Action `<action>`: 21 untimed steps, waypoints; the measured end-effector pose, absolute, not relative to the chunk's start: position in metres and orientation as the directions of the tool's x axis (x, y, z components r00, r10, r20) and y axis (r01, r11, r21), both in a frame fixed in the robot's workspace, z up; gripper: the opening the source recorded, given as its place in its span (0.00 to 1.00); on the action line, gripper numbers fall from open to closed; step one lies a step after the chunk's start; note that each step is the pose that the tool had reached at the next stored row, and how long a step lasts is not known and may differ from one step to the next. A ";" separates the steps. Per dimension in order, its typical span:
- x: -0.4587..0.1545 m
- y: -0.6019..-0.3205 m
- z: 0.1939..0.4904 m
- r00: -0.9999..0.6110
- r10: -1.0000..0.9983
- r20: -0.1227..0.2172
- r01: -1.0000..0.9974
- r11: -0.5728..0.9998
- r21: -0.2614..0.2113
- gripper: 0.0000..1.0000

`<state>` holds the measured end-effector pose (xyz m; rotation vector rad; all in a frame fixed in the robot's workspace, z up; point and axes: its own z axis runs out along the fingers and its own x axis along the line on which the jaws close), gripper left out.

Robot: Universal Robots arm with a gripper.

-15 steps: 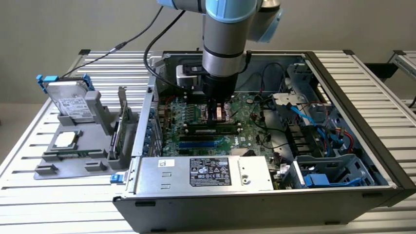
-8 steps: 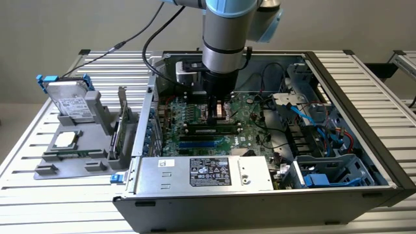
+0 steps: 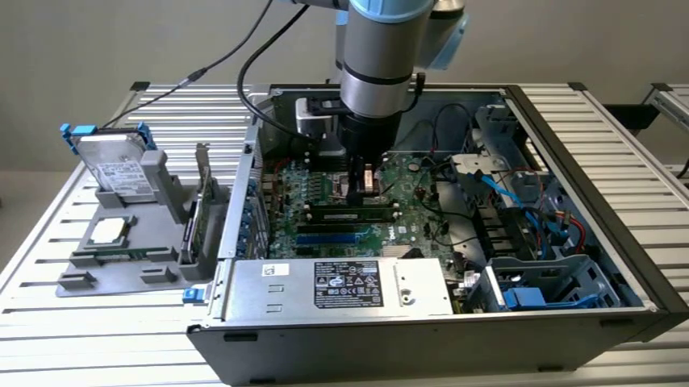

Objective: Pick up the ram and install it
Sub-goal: 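Press down the ram until it locks into place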

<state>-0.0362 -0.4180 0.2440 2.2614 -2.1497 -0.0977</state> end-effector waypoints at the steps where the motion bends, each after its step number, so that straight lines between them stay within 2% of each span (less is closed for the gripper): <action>1: -0.035 -0.419 0.245 0.050 -0.998 -0.033 -0.997 -0.051 0.058 0.10; 21: -0.034 -0.420 0.247 0.045 -0.998 -0.037 -0.997 -0.047 0.058 0.10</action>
